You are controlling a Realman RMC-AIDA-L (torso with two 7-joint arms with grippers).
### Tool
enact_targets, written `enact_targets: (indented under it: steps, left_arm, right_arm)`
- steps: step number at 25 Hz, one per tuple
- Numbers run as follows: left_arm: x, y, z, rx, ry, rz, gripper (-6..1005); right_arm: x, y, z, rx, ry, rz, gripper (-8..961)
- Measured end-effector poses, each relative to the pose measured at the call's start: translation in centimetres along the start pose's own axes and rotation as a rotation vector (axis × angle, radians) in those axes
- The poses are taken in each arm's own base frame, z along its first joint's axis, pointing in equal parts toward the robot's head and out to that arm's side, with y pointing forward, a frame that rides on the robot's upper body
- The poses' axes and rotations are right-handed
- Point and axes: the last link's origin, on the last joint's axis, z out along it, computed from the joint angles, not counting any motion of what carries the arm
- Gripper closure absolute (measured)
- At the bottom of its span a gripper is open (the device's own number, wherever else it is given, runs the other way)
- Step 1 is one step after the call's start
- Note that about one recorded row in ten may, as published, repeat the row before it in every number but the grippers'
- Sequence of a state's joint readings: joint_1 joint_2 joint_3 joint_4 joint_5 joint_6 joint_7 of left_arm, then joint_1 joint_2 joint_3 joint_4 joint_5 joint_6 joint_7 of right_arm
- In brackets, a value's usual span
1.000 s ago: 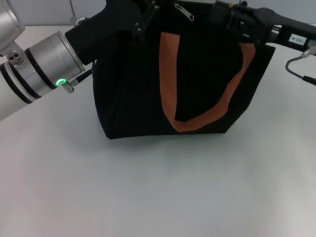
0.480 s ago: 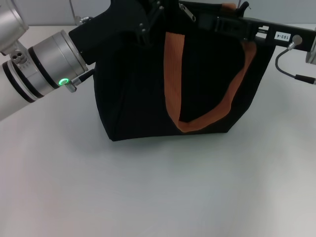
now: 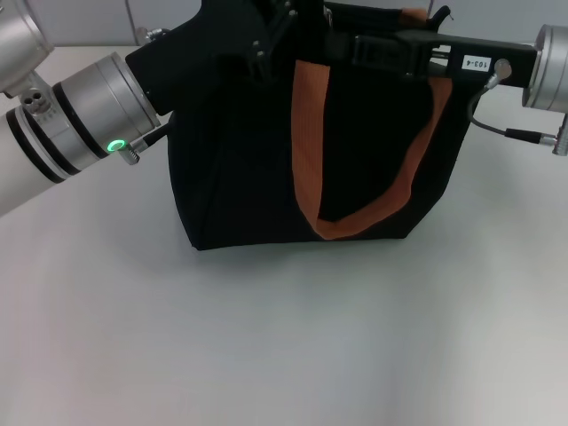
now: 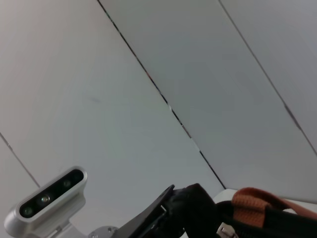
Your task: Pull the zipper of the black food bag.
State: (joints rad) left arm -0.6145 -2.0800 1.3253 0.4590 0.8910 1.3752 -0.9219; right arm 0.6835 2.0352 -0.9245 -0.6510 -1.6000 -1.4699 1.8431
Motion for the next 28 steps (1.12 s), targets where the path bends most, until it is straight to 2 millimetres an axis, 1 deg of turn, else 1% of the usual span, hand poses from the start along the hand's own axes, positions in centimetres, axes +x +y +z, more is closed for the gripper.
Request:
enact_targets:
  steps: [8,11,14,19,23,28]
  left_arm:
    - [0.0,0.0,0.0,0.002,-0.002,0.001,930]
    - [0.0,-0.1,0.0,0.003,-0.003,0.004,930]
    - [0.0,-0.1,0.0,0.003,-0.003,0.010,930]
    - [0.0,-0.1,0.0,0.008,0.001,0.011,929]
    - [0.0,-0.1,0.0,0.008,0.002,0.010,928]
    - [0.0,-0.1,0.0,0.007,0.002,0.010,928]
  right_arm:
    - [0.0,-0.2,-0.2,0.014,-0.010,0.001,659]
    - [-0.2,-0.4,0.0,0.029,-0.011,-0.006,660]
    - [-0.4,0.2,0.5,-0.012,0.001,-0.012,660]
    - [-0.4,0.6,0.2,-0.044,-0.001,0.003,659]
    - [-0.4,0.2,-0.1,-0.023,-0.016,0.019,657]
    - [-0.5,0.0,0.3,-0.018,-0.011,0.029,658]
